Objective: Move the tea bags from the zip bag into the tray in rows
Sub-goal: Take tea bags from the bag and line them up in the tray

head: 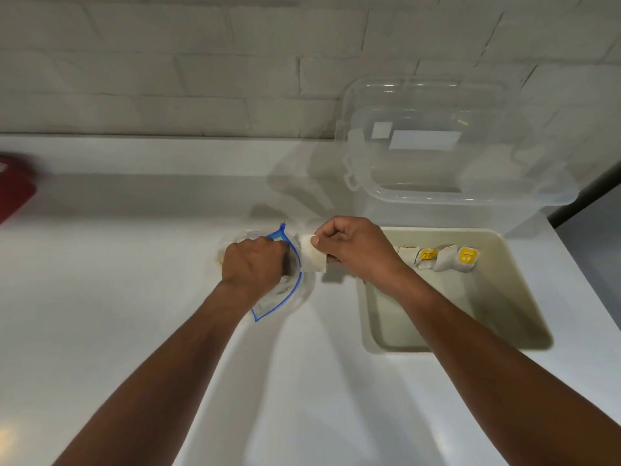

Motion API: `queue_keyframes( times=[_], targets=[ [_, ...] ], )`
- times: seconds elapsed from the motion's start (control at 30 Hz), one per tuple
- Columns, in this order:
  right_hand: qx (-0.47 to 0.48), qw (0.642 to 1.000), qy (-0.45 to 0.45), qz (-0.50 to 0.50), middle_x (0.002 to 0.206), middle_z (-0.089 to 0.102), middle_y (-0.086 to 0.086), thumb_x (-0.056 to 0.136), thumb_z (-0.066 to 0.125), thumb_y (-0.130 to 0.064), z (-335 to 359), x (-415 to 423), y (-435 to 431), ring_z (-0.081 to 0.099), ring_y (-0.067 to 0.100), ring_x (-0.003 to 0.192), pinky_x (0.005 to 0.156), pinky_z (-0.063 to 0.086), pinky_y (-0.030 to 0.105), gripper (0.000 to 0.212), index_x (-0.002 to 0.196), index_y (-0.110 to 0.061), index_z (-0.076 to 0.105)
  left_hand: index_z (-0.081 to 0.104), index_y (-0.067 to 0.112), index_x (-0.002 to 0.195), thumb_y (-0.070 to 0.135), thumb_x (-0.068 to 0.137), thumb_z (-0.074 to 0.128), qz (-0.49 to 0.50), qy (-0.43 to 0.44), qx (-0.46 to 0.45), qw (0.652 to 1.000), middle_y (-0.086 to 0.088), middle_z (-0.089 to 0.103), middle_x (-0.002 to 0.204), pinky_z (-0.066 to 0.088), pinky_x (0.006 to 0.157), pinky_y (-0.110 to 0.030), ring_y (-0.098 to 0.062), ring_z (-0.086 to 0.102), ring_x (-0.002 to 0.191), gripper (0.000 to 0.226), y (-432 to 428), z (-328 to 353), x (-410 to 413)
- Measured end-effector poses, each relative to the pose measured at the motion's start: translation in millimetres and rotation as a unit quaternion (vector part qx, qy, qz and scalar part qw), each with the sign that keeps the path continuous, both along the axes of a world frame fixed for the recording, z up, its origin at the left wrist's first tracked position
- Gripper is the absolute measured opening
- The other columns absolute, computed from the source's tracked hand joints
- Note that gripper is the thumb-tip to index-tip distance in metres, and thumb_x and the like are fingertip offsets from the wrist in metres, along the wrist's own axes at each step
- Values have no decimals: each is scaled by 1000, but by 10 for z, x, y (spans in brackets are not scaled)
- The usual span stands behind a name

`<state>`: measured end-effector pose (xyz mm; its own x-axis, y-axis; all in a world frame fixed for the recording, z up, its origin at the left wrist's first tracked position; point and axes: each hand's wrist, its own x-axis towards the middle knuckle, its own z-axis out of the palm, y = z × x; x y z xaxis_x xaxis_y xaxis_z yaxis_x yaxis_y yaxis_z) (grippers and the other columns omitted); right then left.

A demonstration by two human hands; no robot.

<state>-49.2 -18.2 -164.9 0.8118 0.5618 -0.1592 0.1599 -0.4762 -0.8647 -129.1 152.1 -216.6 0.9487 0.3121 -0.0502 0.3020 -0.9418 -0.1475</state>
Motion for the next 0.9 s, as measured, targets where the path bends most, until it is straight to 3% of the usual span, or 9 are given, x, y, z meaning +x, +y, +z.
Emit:
queue_keyframes(
  times=[0.17, 0.33, 0.43, 0.5, 0.6, 0.67, 0.77, 0.9],
  targets=[
    [-15, 1000, -6, 2, 57, 64, -14, 86, 72, -30, 20, -16, -6, 59, -2, 54, 58, 41, 15, 10, 85, -21, 73, 69, 29, 91, 46, 96, 47, 20, -6, 7, 1000, 8, 66, 85, 38, 60, -27, -14, 53, 67, 28, -16, -54, 46],
    [-5, 1000, -7, 17, 57, 63, -14, 86, 72, -28, 84, -44, -48, 59, -1, 53, 62, 44, 19, 9, 85, -20, 72, 68, 27, 96, 29, 98, 46, -15, -2, 40, 999, 7, 68, 91, 37, 60, -28, -16, 66, 76, 23, -118, -121, 98],
    [5, 1000, -16, 16, 56, 63, -13, 86, 73, -28, 128, -24, -112, 59, 0, 54, 63, 45, 20, 7, 83, -21, 72, 68, 25, 94, 30, 93, 50, -1, -7, 36, 999, 7, 67, 88, 37, 61, -27, -18, 67, 78, 18, -80, 11, 74],
    [22, 1000, -8, 7, 58, 64, -11, 86, 73, -27, 155, 6, -168, 60, 1, 55, 62, 44, 18, 7, 85, -20, 72, 65, 27, 88, 39, 87, 54, 20, -7, -12, 1000, 7, 64, 89, 39, 65, -27, -21, 66, 82, 16, 21, 197, 36],
    [42, 999, 18, -6, 67, 69, -5, 87, 73, -27, 189, 18, -229, 64, 4, 60, 59, 46, 18, 8, 87, -19, 72, 59, 35, 77, 51, 83, 55, 46, 16, -166, 985, 12, 65, 76, 45, 70, -28, -18, 64, 80, 18, 229, 558, -45],
    [41, 999, 27, -5, 72, 70, -1, 87, 72, -26, 200, 11, -247, 64, 5, 63, 59, 47, 19, 8, 87, -19, 72, 60, 33, 82, 41, 89, 57, 53, 30, -317, 946, 8, 71, 69, 50, 67, -28, -12, 69, 70, 11, 316, 740, -113],
    [45, 997, 56, 2, 77, 71, 1, 88, 71, -26, 228, 5, -266, 66, 6, 66, 64, 50, 22, 8, 89, -18, 72, 61, 14, 95, 15, 94, 62, 77, -18, -558, 826, -5, 77, 84, 55, 70, -31, -21, 75, 77, 1, 312, 861, -196],
    [56, 993, 107, 9, 78, 71, -4, 89, 70, -27, 270, -1, -342, 68, 8, 72, 72, 52, 27, 7, 89, -20, 71, 59, 6, 95, 1, 80, 69, 51, -94, -716, 690, -18, 74, 98, 58, 78, -33, -29, 73, 92, 18, 198, 884, -255]
  ],
)
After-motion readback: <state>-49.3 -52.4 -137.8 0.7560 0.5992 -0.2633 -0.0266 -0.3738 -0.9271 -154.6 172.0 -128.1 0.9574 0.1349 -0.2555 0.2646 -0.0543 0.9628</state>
